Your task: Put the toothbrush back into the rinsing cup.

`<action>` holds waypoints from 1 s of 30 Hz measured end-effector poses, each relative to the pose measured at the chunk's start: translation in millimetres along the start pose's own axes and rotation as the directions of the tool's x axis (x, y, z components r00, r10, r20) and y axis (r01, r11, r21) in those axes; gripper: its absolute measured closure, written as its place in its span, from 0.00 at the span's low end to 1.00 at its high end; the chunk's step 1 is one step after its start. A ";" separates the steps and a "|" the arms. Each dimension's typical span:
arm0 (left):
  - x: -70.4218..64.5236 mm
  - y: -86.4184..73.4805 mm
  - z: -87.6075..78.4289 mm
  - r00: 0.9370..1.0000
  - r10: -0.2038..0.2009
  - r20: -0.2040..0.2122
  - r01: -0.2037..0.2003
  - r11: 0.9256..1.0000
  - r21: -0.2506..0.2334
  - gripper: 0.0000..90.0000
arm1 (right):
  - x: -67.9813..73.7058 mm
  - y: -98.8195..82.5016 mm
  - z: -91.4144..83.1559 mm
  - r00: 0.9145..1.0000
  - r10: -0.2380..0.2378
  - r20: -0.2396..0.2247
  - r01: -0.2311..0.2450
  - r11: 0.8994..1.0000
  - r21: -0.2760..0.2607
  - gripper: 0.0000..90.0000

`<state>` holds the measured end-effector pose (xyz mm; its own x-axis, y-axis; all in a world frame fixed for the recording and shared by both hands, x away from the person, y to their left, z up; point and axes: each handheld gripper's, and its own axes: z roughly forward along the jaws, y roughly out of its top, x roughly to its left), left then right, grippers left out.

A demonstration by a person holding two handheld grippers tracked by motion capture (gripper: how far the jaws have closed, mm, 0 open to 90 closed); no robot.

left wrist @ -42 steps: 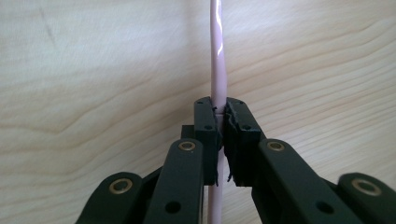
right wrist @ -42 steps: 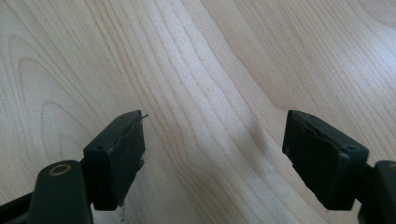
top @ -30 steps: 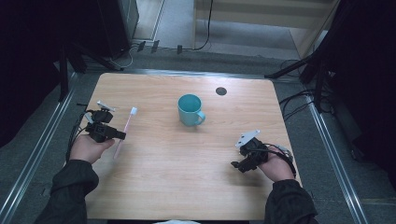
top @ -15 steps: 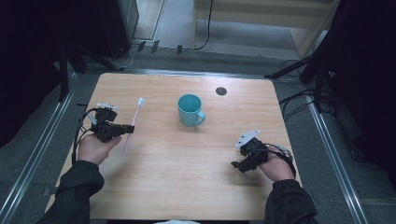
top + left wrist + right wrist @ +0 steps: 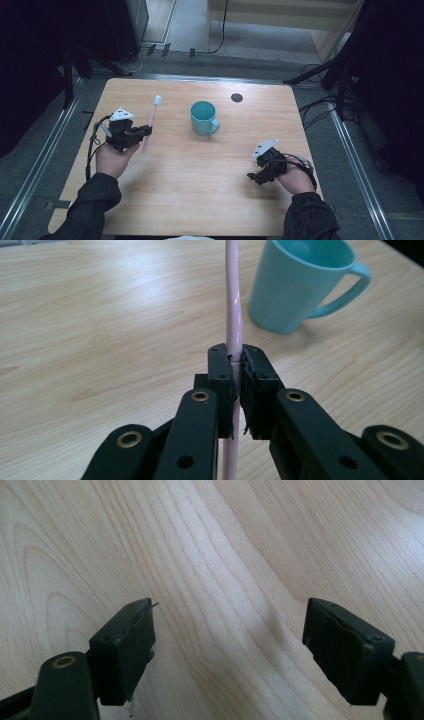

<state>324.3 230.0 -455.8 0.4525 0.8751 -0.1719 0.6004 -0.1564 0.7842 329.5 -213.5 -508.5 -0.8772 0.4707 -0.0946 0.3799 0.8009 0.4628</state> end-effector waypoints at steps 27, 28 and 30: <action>-21.9 37.4 11.6 0.998 0.013 0.055 -0.006 0.991 -0.135 0.94 | -2.9 -0.1 -5.2 0.999 0.042 -0.008 -0.042 0.998 -0.054 0.23; -22.8 38.8 12.0 0.998 0.010 0.055 -0.002 0.990 -0.143 0.94 | -2.9 -0.1 -5.2 0.999 0.042 -0.008 -0.042 0.998 -0.054 0.23; -24.2 41.4 12.3 0.998 0.008 0.055 0.001 0.987 -0.163 0.93 | -3.2 0.0 -5.1 0.999 0.038 -0.004 -0.038 0.998 -0.056 0.23</action>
<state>346.3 196.8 -426.5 0.4926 0.8474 -0.1981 0.4853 -0.0786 0.8708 330.8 -216.9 -503.7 -0.8633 0.4993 -0.0731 0.3962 0.7604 0.5146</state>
